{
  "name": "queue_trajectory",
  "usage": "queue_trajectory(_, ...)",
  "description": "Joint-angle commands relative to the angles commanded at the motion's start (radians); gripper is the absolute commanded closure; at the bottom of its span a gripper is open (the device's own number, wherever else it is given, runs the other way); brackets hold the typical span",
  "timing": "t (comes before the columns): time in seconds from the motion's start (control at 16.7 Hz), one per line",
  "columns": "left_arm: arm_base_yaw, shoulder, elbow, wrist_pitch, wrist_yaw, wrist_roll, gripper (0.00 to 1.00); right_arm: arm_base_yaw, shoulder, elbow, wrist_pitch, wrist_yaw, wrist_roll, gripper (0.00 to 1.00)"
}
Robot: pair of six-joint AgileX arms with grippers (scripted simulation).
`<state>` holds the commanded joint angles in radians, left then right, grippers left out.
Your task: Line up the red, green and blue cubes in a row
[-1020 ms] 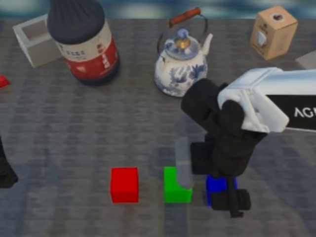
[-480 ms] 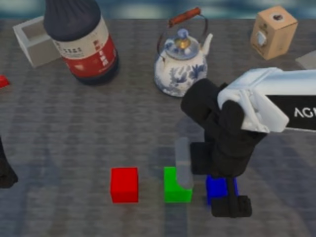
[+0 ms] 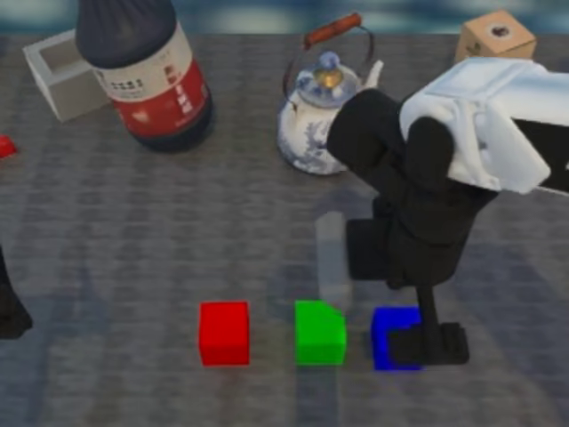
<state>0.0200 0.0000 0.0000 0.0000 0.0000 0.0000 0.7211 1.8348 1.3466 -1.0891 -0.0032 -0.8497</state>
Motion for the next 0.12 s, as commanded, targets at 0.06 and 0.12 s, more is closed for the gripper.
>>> queue_trajectory(0.06,0.000,0.000,0.000,0.000,0.000,0.000,0.00,0.000,-0.010,0.014,-0.019,0.000,0.000,0.00)
queue_trajectory(0.12,0.000,0.000,0.000,0.000,0.000,0.000,0.00,0.000,-0.015,0.021,-0.028,0.000,0.001,0.00)
